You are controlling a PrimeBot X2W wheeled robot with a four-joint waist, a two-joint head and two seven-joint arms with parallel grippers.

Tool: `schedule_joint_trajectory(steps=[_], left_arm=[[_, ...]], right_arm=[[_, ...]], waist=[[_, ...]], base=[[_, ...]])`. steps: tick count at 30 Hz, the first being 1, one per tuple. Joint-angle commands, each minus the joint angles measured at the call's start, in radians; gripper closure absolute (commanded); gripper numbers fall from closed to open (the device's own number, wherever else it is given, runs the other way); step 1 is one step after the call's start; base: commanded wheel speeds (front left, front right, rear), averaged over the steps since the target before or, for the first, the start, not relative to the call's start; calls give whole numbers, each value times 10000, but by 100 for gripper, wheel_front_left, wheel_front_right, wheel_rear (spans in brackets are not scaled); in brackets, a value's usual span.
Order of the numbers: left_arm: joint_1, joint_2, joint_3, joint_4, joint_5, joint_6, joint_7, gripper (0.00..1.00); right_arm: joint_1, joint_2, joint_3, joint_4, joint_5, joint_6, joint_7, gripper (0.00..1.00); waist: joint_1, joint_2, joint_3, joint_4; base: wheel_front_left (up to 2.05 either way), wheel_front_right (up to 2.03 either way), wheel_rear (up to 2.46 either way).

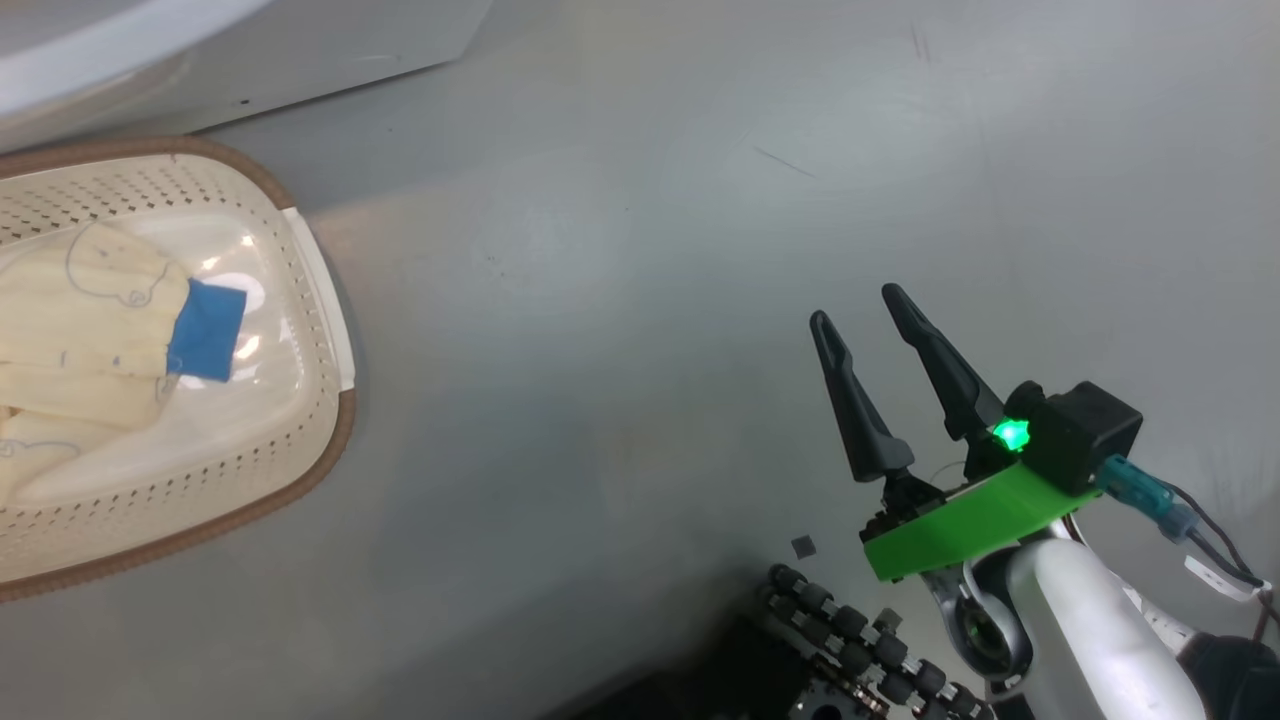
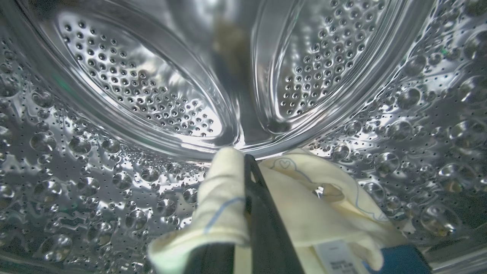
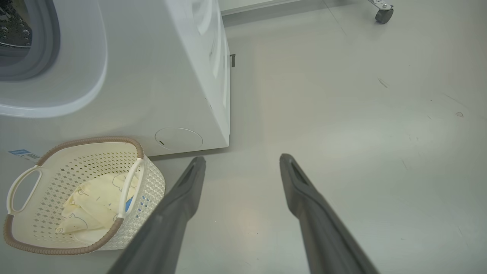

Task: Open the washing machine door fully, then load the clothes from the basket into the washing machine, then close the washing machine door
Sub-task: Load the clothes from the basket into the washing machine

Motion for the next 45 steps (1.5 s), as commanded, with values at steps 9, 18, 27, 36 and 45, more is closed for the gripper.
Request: schedule_joint_trajectory(steps=[9, 18, 27, 36, 45], left_arm=[[-419, -156, -299, 773, 31, -184, 2370, 0], [-347, -393, -399, 904, -113, -96, 2970, 0], [124, -830, -232, 805, -493, -8, 2232, 0], [1219, -1446, 169, 756, -1208, -263, 1040, 0], [2384, -1984, 118, 709, -1492, -785, 1, 0]], right_arm=[[348, -106, 59, -190, 69, 35, -65, 0], [323, -106, 25, -87, 17, 35, -65, 0], [201, -106, -224, -94, -112, 35, -65, 0], [104, -106, -564, 12, -428, 35, -65, 0], [207, -106, -911, 104, -678, 35, -65, 0]], waist=[[-1, 0, -248, 150], [-1, 0, -565, 296], [-1, 0, -990, 691], [-1, 0, -1986, 1279], [-1, 0, -3040, 1946]], base=[[0, 0, 0], [0, 0, 0], [0, 0, 0], [0, 0, 0], [0, 0, 0]])
